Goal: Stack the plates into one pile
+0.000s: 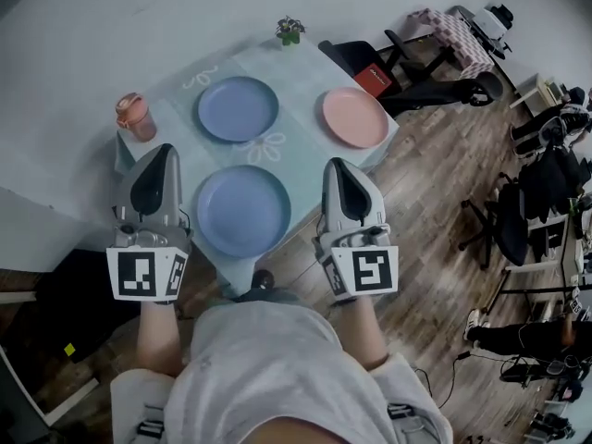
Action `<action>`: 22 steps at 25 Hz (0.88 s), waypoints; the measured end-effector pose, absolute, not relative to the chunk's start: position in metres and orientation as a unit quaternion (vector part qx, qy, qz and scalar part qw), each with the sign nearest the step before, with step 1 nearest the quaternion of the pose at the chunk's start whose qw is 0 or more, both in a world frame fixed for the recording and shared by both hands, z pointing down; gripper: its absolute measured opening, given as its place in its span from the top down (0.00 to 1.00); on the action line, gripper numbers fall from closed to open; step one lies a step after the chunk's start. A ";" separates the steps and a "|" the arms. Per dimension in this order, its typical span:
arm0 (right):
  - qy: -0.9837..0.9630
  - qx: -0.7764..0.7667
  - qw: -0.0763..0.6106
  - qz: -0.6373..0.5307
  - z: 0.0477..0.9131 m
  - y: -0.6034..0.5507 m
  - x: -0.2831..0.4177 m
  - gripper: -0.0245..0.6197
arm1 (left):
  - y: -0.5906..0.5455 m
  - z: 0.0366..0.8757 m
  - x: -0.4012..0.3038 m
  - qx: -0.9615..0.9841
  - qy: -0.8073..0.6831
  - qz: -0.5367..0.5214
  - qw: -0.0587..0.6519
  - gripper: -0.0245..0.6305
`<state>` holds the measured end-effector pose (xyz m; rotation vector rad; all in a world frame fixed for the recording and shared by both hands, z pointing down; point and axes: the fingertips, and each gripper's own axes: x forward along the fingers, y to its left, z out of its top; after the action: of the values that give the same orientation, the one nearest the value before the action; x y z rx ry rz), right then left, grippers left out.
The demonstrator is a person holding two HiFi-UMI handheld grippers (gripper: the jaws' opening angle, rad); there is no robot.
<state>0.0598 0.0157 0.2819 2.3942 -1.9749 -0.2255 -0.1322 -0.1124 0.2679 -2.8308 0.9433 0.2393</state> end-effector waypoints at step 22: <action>-0.580 0.730 0.087 0.352 0.563 0.003 0.068 0.86 | -0.139 0.577 -0.133 -0.880 0.306 -0.270 -0.242 0.79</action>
<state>0.0678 0.0028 0.5630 2.1735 -1.7258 1.0478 -0.1335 -0.1386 0.5766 -3.2933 1.1468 -1.0102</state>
